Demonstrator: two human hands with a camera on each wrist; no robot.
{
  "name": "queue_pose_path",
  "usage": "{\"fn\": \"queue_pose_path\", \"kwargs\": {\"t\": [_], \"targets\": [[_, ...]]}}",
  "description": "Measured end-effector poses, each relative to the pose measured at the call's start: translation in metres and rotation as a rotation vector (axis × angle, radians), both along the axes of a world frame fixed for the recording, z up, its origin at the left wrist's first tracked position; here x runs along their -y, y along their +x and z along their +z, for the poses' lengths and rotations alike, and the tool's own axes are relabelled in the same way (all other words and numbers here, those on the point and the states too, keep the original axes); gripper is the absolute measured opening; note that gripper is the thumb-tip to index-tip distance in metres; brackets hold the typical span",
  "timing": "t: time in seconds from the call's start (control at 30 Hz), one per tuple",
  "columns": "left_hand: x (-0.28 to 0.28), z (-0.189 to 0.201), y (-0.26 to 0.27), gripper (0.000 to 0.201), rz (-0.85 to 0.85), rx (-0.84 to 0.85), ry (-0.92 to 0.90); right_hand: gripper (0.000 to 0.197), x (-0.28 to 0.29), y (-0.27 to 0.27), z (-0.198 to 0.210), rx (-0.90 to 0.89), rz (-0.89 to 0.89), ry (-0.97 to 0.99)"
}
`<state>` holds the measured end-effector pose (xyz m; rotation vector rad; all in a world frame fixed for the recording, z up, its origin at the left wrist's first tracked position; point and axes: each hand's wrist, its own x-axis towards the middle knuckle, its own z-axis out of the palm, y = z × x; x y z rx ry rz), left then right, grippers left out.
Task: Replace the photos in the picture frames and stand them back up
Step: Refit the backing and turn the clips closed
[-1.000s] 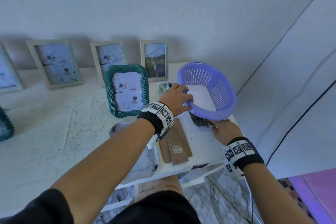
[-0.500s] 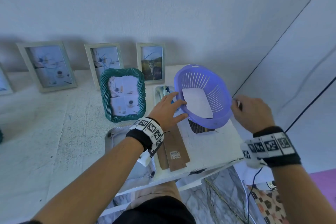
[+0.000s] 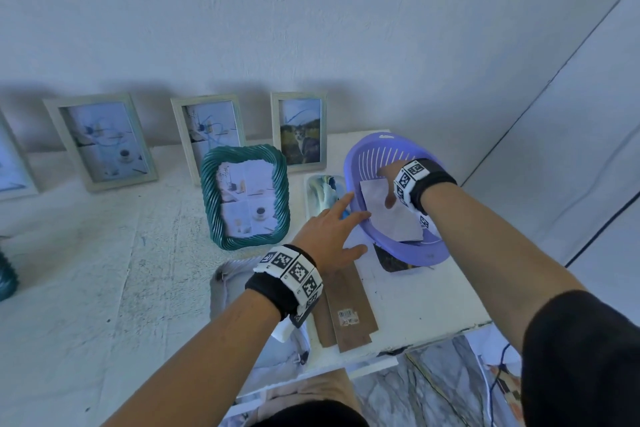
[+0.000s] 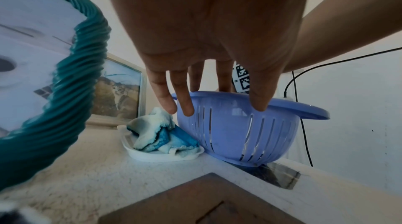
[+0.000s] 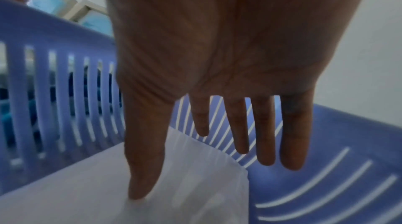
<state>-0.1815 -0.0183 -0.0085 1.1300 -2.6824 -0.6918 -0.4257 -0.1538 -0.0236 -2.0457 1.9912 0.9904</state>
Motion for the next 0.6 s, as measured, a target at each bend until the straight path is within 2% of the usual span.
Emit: {"fn": "queue_pose_path", "kwargs": {"t": [0.1,0.2,0.27,0.37,0.4,0.53,0.6], "targets": [[0.0,0.002,0.001,0.065,0.0,0.005,0.018,0.073,-0.002,0.007,0.001,-0.012,0.02,0.057],[-0.001,0.003,0.001,0.065,0.001,0.007,0.031,0.09,-0.012,0.015,0.006,0.043,-0.004,0.0],[-0.002,0.003,0.001,0.066,0.0,0.01,0.04,0.093,-0.023,0.024,0.017,0.072,-0.03,-0.05],[-0.001,0.003,0.002,0.067,-0.006,0.019,0.043,0.102,-0.028,0.029,0.024,0.024,-0.053,-0.114],[0.0,0.003,0.002,0.067,-0.008,0.021,0.043,0.1,-0.027,0.03,0.025,0.007,-0.072,-0.136],[0.001,0.005,0.003,0.068,-0.024,0.033,0.044,0.059,-0.026,0.031,0.036,0.004,-0.079,-0.218],[0.002,0.006,0.004,0.069,-0.033,0.041,0.039,0.052,-0.027,0.03,0.042,-0.003,-0.037,-0.234]]}}
